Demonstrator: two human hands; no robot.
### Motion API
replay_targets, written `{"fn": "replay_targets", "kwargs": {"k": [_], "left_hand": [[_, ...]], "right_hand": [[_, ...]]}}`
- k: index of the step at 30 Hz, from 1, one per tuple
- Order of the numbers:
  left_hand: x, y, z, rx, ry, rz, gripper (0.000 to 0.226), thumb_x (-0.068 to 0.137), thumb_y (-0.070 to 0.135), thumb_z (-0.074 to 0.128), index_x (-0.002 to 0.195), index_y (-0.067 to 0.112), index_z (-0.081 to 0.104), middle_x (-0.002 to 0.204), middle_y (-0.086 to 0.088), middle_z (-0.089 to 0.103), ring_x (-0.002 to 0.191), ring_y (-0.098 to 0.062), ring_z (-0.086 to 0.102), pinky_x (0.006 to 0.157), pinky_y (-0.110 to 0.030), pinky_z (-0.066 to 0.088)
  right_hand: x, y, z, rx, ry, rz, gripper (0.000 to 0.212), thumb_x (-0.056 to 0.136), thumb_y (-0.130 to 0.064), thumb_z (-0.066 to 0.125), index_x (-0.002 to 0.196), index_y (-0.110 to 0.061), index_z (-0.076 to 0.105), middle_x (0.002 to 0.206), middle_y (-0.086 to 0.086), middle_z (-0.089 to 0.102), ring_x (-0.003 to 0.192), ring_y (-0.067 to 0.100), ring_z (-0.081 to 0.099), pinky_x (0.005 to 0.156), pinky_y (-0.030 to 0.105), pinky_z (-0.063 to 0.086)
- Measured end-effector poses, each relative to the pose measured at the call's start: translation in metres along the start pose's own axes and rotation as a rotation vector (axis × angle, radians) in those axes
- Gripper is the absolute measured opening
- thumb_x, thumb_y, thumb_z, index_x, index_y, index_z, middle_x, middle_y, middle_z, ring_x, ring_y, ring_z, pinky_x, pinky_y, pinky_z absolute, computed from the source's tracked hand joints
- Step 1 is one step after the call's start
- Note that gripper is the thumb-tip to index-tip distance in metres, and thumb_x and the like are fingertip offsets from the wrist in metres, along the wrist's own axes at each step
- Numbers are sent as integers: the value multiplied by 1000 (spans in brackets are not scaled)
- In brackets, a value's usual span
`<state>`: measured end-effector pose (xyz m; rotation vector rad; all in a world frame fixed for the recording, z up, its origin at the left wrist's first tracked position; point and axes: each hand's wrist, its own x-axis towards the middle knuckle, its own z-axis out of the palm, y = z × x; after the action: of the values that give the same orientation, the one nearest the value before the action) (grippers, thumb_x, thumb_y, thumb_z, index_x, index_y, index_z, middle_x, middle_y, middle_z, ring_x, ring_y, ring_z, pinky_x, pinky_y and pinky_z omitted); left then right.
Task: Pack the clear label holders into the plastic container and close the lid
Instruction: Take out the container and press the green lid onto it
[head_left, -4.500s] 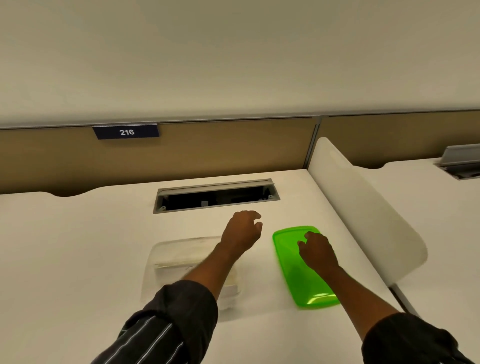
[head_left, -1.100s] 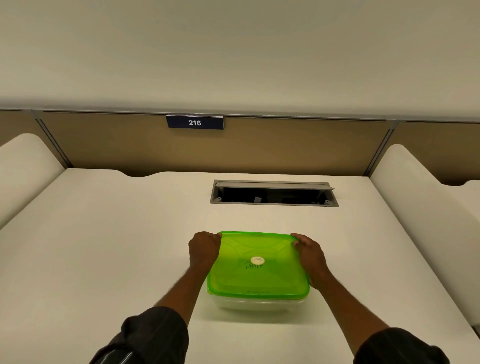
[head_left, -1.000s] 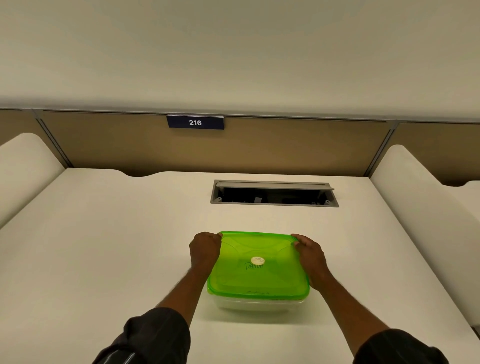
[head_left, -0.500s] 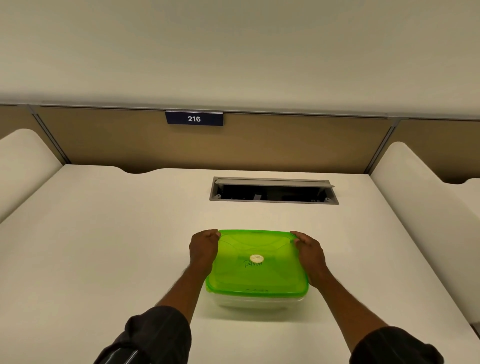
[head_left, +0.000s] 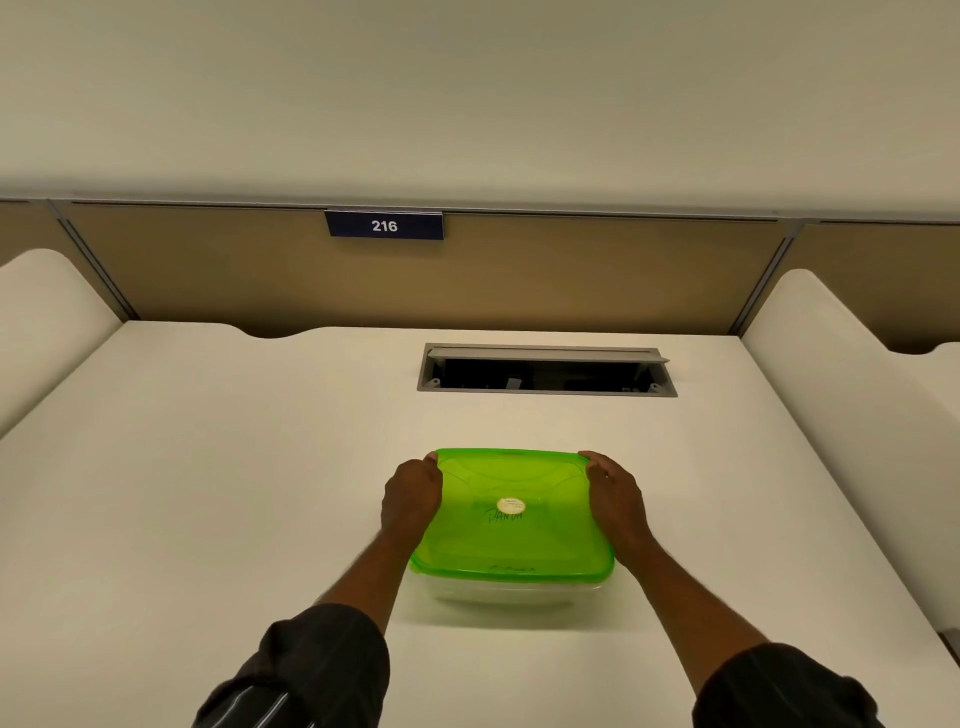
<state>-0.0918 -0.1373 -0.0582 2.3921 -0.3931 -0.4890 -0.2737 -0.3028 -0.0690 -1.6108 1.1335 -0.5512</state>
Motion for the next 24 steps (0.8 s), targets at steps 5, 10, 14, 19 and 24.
{"fn": "replay_targets", "kwargs": {"k": [5, 10, 14, 19, 24], "left_hand": [[-3, -2, -2, -43, 24, 72, 54, 103, 36, 33, 90, -7, 62, 101, -26, 67, 99, -42, 61, 85, -41, 46], [-11, -4, -4, 43, 19, -10, 69, 98, 55, 28, 99, -3, 65, 108, -24, 67, 107, -40, 60, 90, -41, 47], [-20, -7, -8, 126, -41, -166, 88, 87, 75, 19, 113, 4, 64, 118, -19, 65, 112, -36, 58, 93, -40, 44], [-29, -7, -12, 163, 16, -144, 85, 84, 78, 27, 100, 4, 66, 109, -20, 67, 103, -37, 62, 85, -37, 47], [-41, -12, -15, 175, -6, -115, 95, 71, 91, 14, 74, 11, 66, 80, -12, 69, 71, -35, 69, 76, -40, 59]], "right_hand": [[-2, -3, -3, 34, -28, 39, 33, 100, -27, 40, 112, -16, 69, 102, 2, 67, 97, 21, 60, 83, 31, 46], [-3, -2, -4, 12, -34, 1, 33, 99, -19, 39, 113, -15, 69, 106, 4, 69, 98, 22, 62, 83, 31, 47], [-3, 0, -3, -53, -4, -18, 39, 90, -31, 38, 108, -17, 70, 105, 4, 71, 98, 24, 63, 87, 38, 50], [1, 0, 0, -117, 52, -27, 50, 81, -38, 33, 107, -16, 70, 107, 8, 71, 100, 29, 62, 90, 42, 50], [8, -3, 0, -170, 87, -63, 38, 95, -26, 38, 107, -7, 68, 108, 16, 69, 101, 34, 61, 87, 38, 46]]}}
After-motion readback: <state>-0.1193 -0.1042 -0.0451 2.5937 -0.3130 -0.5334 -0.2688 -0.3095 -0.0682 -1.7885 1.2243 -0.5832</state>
